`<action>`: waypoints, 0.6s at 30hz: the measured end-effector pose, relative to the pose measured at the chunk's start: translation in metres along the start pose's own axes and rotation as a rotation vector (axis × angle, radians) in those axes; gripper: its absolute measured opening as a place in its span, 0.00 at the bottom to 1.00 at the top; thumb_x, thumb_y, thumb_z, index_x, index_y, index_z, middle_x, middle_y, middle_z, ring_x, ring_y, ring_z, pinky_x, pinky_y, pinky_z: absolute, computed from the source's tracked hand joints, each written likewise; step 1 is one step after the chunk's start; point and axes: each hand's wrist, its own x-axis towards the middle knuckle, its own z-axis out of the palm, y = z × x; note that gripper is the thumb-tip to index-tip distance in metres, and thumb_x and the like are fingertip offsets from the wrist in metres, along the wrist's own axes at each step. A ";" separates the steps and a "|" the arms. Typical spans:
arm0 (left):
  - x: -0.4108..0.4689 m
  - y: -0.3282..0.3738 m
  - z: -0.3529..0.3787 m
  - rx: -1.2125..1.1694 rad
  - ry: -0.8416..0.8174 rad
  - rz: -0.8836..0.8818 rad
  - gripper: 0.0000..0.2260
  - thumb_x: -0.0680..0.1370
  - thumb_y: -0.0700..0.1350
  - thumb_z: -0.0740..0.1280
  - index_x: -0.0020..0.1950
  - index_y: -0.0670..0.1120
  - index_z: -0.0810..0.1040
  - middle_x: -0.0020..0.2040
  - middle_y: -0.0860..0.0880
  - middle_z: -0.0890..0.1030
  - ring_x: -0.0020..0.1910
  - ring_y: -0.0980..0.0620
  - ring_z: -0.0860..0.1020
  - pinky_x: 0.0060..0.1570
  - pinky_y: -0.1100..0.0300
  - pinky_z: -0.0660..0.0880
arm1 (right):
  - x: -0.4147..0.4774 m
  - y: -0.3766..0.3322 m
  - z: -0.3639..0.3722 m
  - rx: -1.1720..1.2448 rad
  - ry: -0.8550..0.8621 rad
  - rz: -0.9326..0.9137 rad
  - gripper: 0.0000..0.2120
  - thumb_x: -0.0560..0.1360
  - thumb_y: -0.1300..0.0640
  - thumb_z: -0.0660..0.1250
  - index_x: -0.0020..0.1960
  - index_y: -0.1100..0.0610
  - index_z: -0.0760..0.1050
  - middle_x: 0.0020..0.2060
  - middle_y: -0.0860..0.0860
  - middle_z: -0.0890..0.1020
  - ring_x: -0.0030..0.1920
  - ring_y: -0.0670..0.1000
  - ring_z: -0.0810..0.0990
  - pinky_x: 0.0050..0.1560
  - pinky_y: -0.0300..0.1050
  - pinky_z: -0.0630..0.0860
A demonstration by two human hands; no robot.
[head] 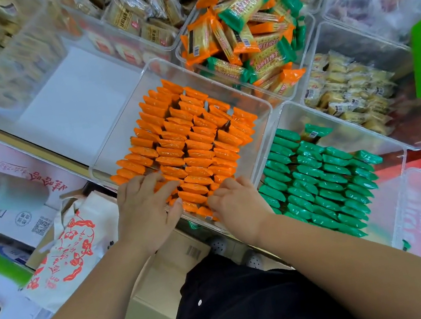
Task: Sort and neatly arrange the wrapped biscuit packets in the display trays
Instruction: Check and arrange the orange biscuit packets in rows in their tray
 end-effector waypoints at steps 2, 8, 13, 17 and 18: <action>-0.001 0.001 -0.002 -0.002 -0.008 0.077 0.18 0.79 0.56 0.57 0.61 0.55 0.82 0.61 0.48 0.79 0.62 0.42 0.73 0.59 0.44 0.63 | 0.002 -0.002 -0.001 -0.015 -0.024 0.001 0.08 0.81 0.53 0.62 0.59 0.50 0.75 0.56 0.47 0.80 0.61 0.57 0.71 0.64 0.56 0.63; -0.006 0.019 0.001 0.023 -0.179 0.293 0.17 0.80 0.59 0.55 0.55 0.58 0.83 0.60 0.56 0.79 0.61 0.49 0.74 0.59 0.44 0.63 | 0.006 -0.001 -0.003 0.025 -0.017 0.006 0.06 0.81 0.51 0.62 0.56 0.45 0.75 0.53 0.44 0.80 0.58 0.54 0.70 0.58 0.55 0.63; -0.003 0.024 -0.001 0.025 -0.208 0.212 0.19 0.80 0.62 0.53 0.53 0.59 0.83 0.60 0.58 0.79 0.61 0.50 0.73 0.58 0.46 0.63 | -0.007 0.004 -0.005 0.089 -0.027 0.013 0.05 0.83 0.51 0.58 0.56 0.47 0.72 0.56 0.44 0.79 0.63 0.55 0.69 0.61 0.56 0.59; -0.001 0.036 -0.005 -0.133 -0.180 0.139 0.18 0.76 0.62 0.56 0.57 0.59 0.80 0.59 0.57 0.78 0.61 0.49 0.72 0.57 0.46 0.62 | -0.018 0.003 -0.014 0.196 -0.081 0.040 0.10 0.84 0.50 0.55 0.62 0.50 0.70 0.60 0.50 0.78 0.71 0.55 0.66 0.72 0.60 0.51; 0.000 0.039 -0.005 -0.191 -0.186 0.124 0.18 0.75 0.62 0.56 0.56 0.59 0.81 0.60 0.58 0.77 0.62 0.51 0.71 0.58 0.48 0.61 | -0.020 0.004 -0.017 0.227 -0.074 0.047 0.10 0.84 0.50 0.55 0.62 0.51 0.70 0.61 0.51 0.78 0.71 0.55 0.66 0.73 0.60 0.50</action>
